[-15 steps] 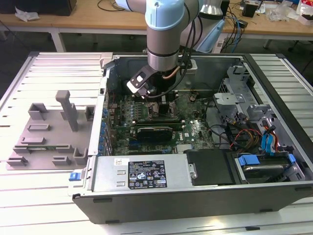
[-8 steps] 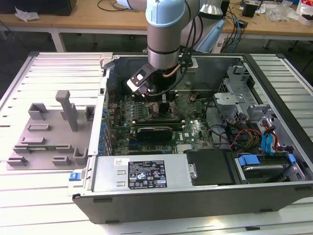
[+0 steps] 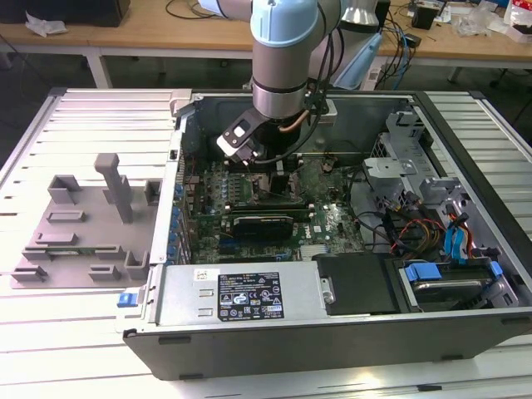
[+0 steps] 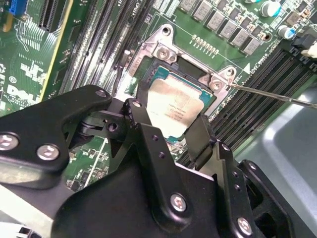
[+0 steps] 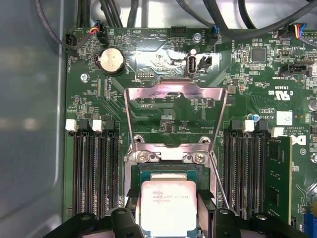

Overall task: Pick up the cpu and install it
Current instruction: 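Place the cpu into insertion slot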

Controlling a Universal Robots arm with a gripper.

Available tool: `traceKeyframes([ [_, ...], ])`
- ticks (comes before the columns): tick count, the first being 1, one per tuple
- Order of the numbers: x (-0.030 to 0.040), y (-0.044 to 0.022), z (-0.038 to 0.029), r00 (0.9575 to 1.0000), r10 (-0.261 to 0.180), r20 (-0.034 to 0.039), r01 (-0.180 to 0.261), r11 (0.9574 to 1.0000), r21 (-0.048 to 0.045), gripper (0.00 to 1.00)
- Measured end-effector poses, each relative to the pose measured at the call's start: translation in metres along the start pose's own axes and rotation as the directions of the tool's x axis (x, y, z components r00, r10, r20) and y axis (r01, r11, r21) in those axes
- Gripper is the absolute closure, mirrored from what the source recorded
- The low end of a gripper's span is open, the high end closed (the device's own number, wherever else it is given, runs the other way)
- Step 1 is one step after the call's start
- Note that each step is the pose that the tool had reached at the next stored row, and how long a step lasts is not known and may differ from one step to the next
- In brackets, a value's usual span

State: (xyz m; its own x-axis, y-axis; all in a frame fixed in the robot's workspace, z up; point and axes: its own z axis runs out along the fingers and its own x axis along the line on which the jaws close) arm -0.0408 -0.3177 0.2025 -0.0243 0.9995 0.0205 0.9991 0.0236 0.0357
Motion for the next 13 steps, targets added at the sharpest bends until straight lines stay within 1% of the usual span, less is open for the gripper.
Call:
traceKeyframes([
  [1,0.0,0.0001,0.0001,1.0,-0.001,0.0036,0.001,1.0,0.0007,0.45],
  [2,0.0,0.0001,0.0002,1.0,-0.002,0.0095,0.001,1.0,0.0034,0.45],
  [3,0.0,0.0,0.0002,0.9999,-0.001,0.0126,0.001,1.0,0.0047,0.45],
  [7,-0.0003,0.0015,0.001,0.9999,-0.001,0.0128,0.001,1.0,0.0048,0.45],
  [11,-0.0003,0.0017,0.0011,0.9999,0.0,0.0127,0.0,1.0,0.0048,0.45],
  [13,-0.0003,0.0017,0.0015,0.9998,0.011,0.0132,-0.011,0.9999,0.0045,0.45],
])
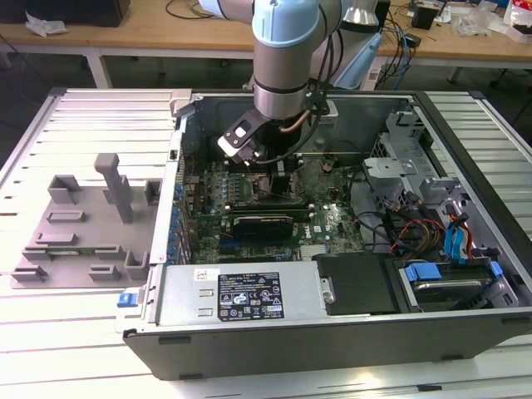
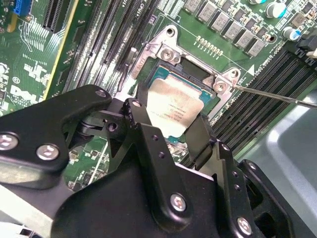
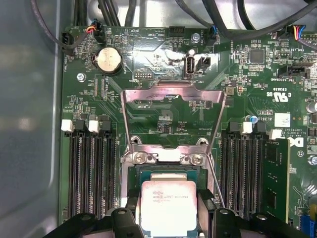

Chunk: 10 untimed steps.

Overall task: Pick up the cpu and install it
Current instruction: 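Place the cpu into insertion slot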

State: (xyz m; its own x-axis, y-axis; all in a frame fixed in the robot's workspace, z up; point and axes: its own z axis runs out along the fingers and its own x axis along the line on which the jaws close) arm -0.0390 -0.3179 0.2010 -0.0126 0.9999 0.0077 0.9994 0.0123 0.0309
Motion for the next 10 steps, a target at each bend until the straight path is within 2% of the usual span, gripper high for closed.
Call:
traceKeyframes([
  [7,0.0,-0.0001,0.0018,1.0,0.004,0.0001,-0.004,1.0,0.0,0.45],
  [10,0.0,0.0008,0.0021,0.9995,0.03,0.0011,-0.03,0.9995,-0.0002,0.45],
])
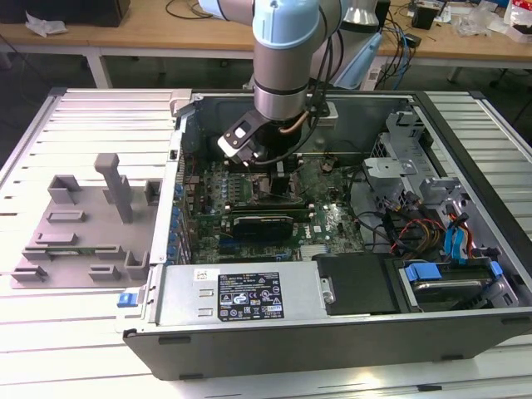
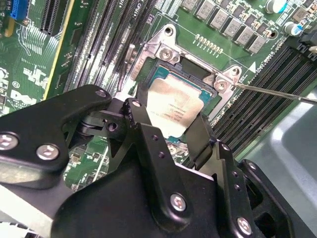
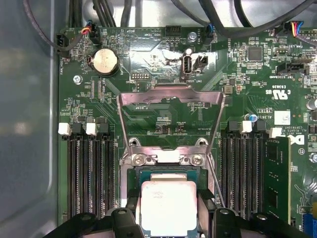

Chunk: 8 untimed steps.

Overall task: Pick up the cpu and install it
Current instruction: 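Place the cpu into insertion slot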

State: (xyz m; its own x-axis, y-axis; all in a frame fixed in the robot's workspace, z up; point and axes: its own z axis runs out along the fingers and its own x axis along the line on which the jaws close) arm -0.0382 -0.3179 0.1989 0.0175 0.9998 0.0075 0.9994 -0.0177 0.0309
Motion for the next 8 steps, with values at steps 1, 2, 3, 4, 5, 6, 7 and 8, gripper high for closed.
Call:
traceKeyframes([
  [1,0.0,0.0,0.0,1.0,0.001,-0.0001,-0.001,1.0,0.0,0.45],
  [2,0.0001,0.0001,0.0011,1.0,0.001,0.0002,-0.001,1.0,0.0001,0.45],
  [3,0.0,0.0001,0.0011,1.0,0.001,0.0005,-0.001,1.0,0.0,0.45],
  [4,0.0,0.0,0.0011,1.0,0.001,0.0006,-0.001,1.0,0.0,0.45],
  [5,0.0,0.0,0.0012,1.0,0.001,0.0005,-0.001,1.0,0.0,0.45],
  [6,0.0,0.0,0.0012,1.0,0.001,0.0005,-0.001,1.0,0.0,0.45],
  [7,0.0,0.0,0.0013,1.0,0.001,0.0005,-0.001,1.0,-0.0001,0.45],
  [8,0.0,0.0,0.0013,1.0,0.001,0.0005,-0.001,1.0,0.0,0.45],
])
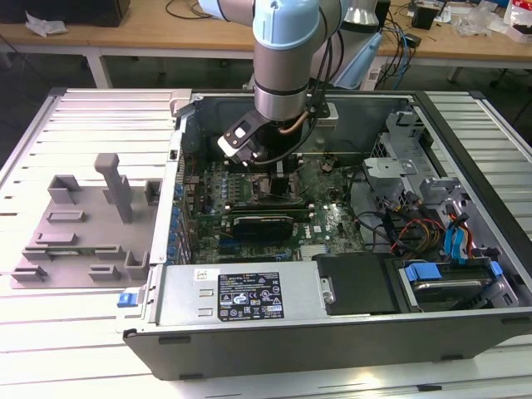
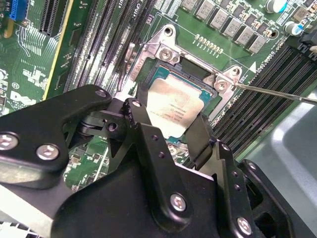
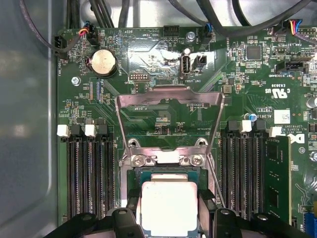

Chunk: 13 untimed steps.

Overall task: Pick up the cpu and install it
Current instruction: 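Place the cpu into insertion slot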

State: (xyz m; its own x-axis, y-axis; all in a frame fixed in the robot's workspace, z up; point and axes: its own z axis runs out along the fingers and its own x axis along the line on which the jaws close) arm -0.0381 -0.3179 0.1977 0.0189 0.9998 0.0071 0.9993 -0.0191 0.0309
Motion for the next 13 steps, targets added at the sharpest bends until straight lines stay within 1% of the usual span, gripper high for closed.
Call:
traceKeyframes([
  [7,0.0,-0.0002,0.0003,1.0,-0.001,-0.0003,0.001,1.0,-0.0004,0.45],
  [8,0.0001,-0.0002,0.0004,1.0,-0.001,-0.0005,0.001,1.0,-0.0003,0.45],
  [9,0.0001,-0.0002,0.0003,1.0,-0.001,-0.0002,0.001,1.0,-0.0001,0.38],
  [10,0.0,-0.0002,0.0003,1.0,-0.001,-0.0002,0.001,1.0,-0.0001,0.38],
  [11,0.0,-0.0002,-0.0008,1.0,-0.001,0.0001,0.001,1.0,0.0,0.38],
  [13,0.0001,0.0,-0.0065,1.0,-0.001,-0.0002,0.001,1.0,-0.0001,0.38],
])
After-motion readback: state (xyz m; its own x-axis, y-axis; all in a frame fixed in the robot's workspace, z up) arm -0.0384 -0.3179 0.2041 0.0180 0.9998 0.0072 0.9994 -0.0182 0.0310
